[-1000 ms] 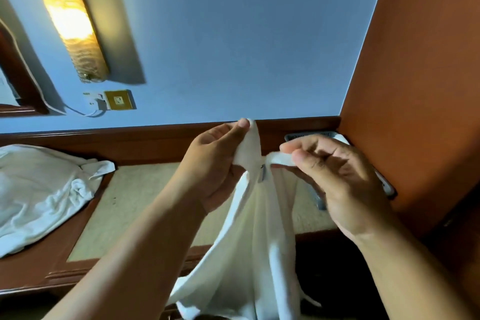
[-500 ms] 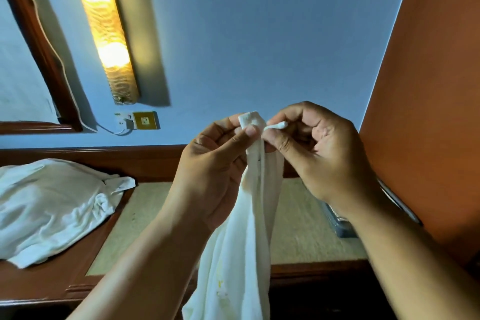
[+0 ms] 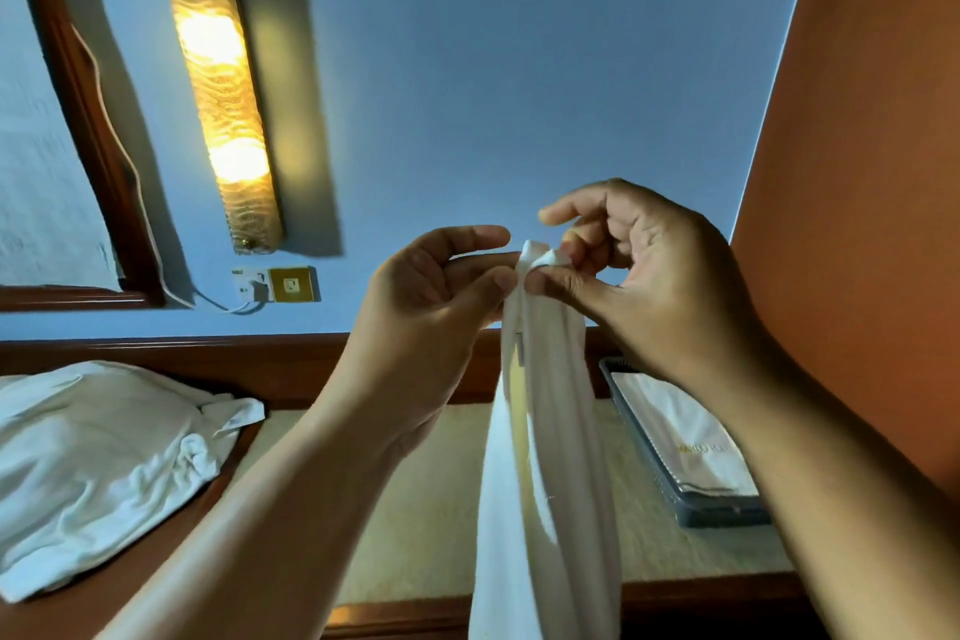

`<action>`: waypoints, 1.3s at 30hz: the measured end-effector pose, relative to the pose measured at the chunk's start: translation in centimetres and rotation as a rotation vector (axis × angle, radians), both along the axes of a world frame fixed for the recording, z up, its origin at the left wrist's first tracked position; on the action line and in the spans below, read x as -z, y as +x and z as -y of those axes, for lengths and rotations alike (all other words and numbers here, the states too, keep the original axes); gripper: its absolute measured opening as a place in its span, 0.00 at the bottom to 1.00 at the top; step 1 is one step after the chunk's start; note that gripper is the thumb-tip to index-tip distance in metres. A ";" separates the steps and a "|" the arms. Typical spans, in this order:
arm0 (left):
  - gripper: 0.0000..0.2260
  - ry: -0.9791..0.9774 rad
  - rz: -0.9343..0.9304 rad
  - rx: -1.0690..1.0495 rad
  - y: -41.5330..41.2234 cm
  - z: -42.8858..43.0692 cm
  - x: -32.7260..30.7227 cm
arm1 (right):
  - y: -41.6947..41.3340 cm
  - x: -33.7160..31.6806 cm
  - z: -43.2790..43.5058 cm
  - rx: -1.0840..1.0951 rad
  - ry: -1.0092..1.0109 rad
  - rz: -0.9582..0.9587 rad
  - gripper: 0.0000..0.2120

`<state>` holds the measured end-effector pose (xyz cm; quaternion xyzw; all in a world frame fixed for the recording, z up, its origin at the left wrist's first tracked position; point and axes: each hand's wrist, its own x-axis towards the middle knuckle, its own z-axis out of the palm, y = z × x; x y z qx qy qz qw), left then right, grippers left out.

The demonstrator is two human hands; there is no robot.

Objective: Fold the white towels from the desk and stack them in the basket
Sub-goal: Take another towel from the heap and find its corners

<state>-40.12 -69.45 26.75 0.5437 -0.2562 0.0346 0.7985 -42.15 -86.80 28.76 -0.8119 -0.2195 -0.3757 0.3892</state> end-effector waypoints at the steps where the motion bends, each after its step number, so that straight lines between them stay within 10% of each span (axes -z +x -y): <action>1: 0.08 -0.004 -0.002 0.021 0.3 0.1 -0.2 | -0.1 -0.4 0.1 0.010 -0.025 -0.013 0.19; 14: 0.15 -0.235 -0.018 0.156 3.7 1.3 -0.7 | -0.3 -2.7 -0.6 0.231 -0.192 -0.071 0.06; 19: 0.06 0.256 0.493 -0.301 7.1 -0.3 0.3 | 2.7 -3.3 -2.3 0.406 -0.226 0.054 0.06; 28: 0.10 0.478 0.794 -0.294 11.4 -5.0 -0.4 | 6.3 -7.2 -6.7 0.304 -0.168 0.007 0.05; 33: 0.21 1.000 0.721 -0.210 13.8 -8.9 1.8 | 6.0 -7.9 -6.7 0.092 -0.114 -0.196 0.11; 39: 0.15 0.718 0.554 -0.068 14.3 -11.7 0.7 | 5.3 -7.7 -5.3 0.206 -0.373 -0.511 0.24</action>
